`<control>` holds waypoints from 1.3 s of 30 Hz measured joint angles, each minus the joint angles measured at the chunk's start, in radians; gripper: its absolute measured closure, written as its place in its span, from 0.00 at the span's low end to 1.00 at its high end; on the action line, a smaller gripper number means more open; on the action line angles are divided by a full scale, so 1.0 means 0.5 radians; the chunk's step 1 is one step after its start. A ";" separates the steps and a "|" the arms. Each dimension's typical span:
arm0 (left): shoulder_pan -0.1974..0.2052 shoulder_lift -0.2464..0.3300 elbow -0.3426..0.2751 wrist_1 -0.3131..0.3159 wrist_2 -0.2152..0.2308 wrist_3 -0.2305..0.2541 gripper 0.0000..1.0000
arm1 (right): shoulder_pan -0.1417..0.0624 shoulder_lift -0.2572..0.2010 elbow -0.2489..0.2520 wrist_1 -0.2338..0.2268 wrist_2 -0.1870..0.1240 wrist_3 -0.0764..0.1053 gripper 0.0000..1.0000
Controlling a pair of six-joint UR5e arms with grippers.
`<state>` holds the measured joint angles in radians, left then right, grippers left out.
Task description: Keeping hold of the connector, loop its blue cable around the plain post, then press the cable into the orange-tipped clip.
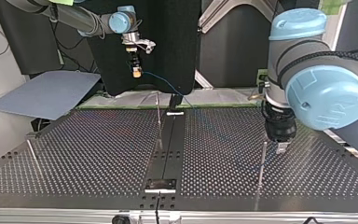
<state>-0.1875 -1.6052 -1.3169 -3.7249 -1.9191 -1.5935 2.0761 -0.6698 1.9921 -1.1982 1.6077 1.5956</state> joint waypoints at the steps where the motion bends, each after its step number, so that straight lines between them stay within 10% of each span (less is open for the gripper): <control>1: 0.000 0.000 -0.008 0.001 -0.004 0.002 0.00 | 0.000 0.000 0.000 0.000 0.000 0.000 1.00; 24: -0.012 0.000 -0.025 0.057 -0.085 0.024 0.00 | 0.012 0.000 -0.020 0.052 -0.006 -0.023 1.00; 39: -0.093 0.015 0.011 0.295 0.052 0.151 0.00 | 0.016 0.000 -0.022 0.084 -0.014 -0.024 1.00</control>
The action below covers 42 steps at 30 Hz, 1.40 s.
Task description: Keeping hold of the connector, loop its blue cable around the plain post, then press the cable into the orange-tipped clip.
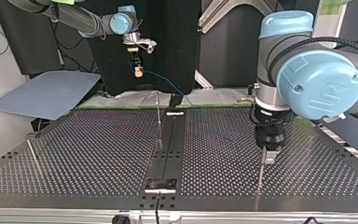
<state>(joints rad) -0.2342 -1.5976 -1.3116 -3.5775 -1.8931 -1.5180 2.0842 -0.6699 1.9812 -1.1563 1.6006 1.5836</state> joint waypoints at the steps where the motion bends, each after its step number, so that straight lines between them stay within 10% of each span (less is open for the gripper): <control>1: -0.004 0.000 0.008 0.015 0.003 0.016 0.00 | -0.001 0.000 0.000 0.002 0.000 0.000 1.00; 14: -0.085 -0.116 0.070 0.101 -0.066 0.170 0.00 | -0.007 -0.001 0.000 0.000 -0.001 0.013 1.00; 42: -0.152 -0.313 0.025 0.221 -0.564 0.424 0.00 | 0.002 0.000 0.000 -0.003 -0.004 0.024 1.00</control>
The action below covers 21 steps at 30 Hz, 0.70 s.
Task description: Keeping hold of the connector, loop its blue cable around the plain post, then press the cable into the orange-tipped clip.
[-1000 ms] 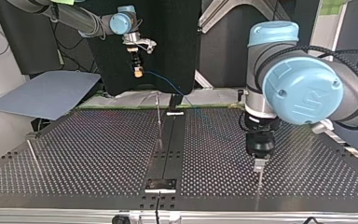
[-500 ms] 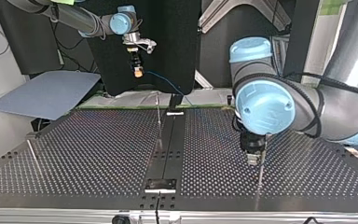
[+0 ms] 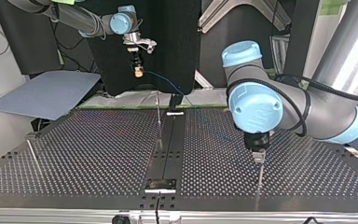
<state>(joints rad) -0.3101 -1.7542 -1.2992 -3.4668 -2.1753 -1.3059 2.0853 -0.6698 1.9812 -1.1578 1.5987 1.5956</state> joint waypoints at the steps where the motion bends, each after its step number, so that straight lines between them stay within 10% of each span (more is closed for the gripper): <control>1: -0.003 -0.003 -0.005 0.003 0.004 0.000 0.00 | 0.001 0.000 0.000 0.000 0.000 0.000 1.00; 21: -0.091 -0.287 -0.033 0.118 -0.010 0.004 0.00 | 0.004 0.000 0.000 0.003 0.000 0.000 1.00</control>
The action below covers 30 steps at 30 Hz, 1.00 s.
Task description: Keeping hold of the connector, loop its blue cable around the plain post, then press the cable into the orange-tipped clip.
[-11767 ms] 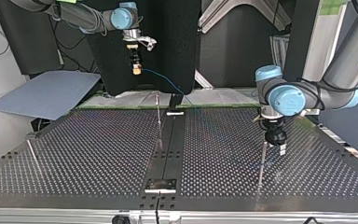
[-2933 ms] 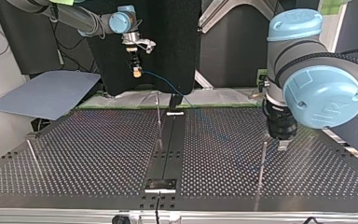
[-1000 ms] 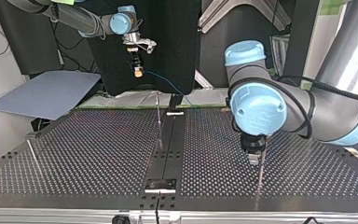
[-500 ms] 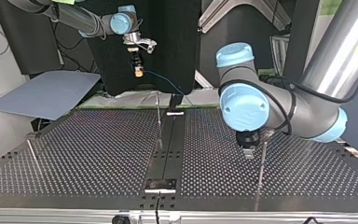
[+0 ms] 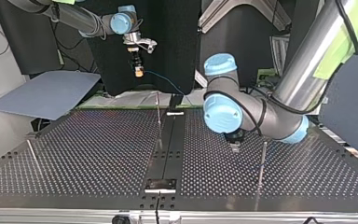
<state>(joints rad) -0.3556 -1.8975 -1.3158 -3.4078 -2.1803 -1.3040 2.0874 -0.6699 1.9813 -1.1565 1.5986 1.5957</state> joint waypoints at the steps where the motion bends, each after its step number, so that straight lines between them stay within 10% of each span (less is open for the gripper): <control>1: -0.001 -0.007 0.000 0.009 -0.002 0.001 0.00 | 0.000 0.000 0.000 0.000 0.000 0.000 1.00; 30: -0.071 -0.246 -0.035 0.317 -0.185 0.220 0.00 | 0.000 0.000 0.000 -0.004 0.000 -0.004 1.00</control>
<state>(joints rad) -0.3909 -2.0203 -1.3332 -3.2493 -2.2726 -1.1940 2.0875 -0.6697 1.9812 -1.1584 1.5986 1.5935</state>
